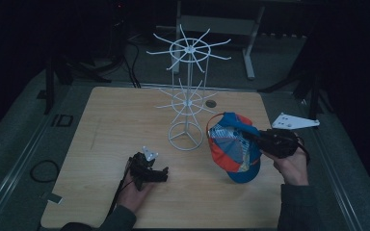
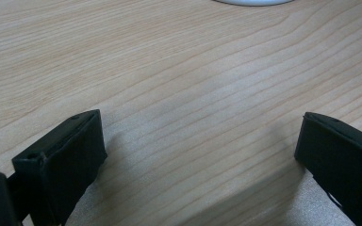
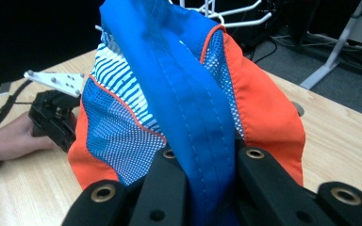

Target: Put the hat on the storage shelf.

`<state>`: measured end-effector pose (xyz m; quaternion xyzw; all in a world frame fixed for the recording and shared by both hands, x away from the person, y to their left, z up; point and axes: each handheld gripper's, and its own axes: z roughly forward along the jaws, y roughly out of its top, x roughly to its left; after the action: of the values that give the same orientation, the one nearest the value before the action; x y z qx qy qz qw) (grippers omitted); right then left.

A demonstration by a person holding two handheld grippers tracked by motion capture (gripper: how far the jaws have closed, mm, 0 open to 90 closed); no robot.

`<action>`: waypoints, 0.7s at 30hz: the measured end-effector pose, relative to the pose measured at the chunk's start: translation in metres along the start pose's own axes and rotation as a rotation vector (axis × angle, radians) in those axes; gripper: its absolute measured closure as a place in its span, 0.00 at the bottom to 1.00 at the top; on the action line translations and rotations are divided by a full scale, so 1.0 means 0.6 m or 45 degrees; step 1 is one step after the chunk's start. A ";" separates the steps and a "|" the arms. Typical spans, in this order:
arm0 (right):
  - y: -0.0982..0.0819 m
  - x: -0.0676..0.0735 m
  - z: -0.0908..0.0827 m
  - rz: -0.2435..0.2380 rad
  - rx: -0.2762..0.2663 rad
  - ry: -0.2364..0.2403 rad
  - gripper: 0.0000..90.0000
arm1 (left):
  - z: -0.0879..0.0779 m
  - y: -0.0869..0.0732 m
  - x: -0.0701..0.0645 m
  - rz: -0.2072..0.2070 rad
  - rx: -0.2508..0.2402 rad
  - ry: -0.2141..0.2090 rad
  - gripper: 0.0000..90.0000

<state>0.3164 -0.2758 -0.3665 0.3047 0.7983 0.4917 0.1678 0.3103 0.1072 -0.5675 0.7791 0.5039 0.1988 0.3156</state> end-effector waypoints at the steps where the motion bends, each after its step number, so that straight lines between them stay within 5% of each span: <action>1: 0.001 0.000 -0.001 -0.003 -0.002 -0.001 0.96 | 0.000 0.000 0.000 0.000 0.001 -0.001 0.03; 21: 0.040 0.000 -0.010 -0.014 -0.046 -0.017 0.96 | 0.000 0.000 0.000 0.000 0.000 0.000 0.03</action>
<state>0.3206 -0.2719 -0.3422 0.3006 0.7898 0.5030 0.1811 0.3103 0.1072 -0.5675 0.7791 0.5040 0.1988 0.3155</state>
